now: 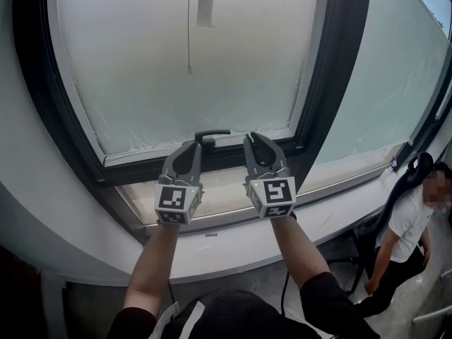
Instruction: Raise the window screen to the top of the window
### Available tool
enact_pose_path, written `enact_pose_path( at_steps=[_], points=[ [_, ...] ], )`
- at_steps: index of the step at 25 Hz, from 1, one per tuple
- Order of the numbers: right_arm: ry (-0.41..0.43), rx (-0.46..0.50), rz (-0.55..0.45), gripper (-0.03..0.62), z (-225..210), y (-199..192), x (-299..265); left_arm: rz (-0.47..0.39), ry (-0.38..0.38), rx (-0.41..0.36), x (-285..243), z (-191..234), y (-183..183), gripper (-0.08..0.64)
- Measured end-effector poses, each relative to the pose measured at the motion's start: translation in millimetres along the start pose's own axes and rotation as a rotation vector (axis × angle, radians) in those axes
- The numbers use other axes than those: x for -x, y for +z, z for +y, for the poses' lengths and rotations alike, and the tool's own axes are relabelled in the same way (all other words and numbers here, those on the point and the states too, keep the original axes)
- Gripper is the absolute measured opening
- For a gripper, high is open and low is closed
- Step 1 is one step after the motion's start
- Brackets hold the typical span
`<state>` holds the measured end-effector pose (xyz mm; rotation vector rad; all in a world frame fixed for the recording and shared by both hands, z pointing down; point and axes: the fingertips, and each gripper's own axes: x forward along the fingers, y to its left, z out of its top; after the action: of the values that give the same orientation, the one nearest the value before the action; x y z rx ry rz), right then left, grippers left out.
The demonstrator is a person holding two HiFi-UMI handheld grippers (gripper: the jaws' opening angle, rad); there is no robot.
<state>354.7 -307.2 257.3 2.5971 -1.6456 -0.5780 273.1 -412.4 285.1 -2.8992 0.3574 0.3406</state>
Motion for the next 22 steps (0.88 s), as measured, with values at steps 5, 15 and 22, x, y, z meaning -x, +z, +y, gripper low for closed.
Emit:
enact_pose_path(
  at_steps=[5,15,22],
  points=[
    [-0.063,-0.025,0.066,0.034,-27.5,-32.5,55.4,-0.043,-0.082,0.066,-1.8,-35.0,-13.8,0.003],
    [-0.214,-0.079,0.215,0.006,-80.9,-114.7,169.0,-0.044,-0.287,0.246,7.9,-106.3,-57.9,0.005],
    [-0.38,-0.14,0.253,0.006,-98.8,-130.0,252.8,0.011,-0.404,0.228,32.8,-133.6,-86.7,0.004]
  ],
)
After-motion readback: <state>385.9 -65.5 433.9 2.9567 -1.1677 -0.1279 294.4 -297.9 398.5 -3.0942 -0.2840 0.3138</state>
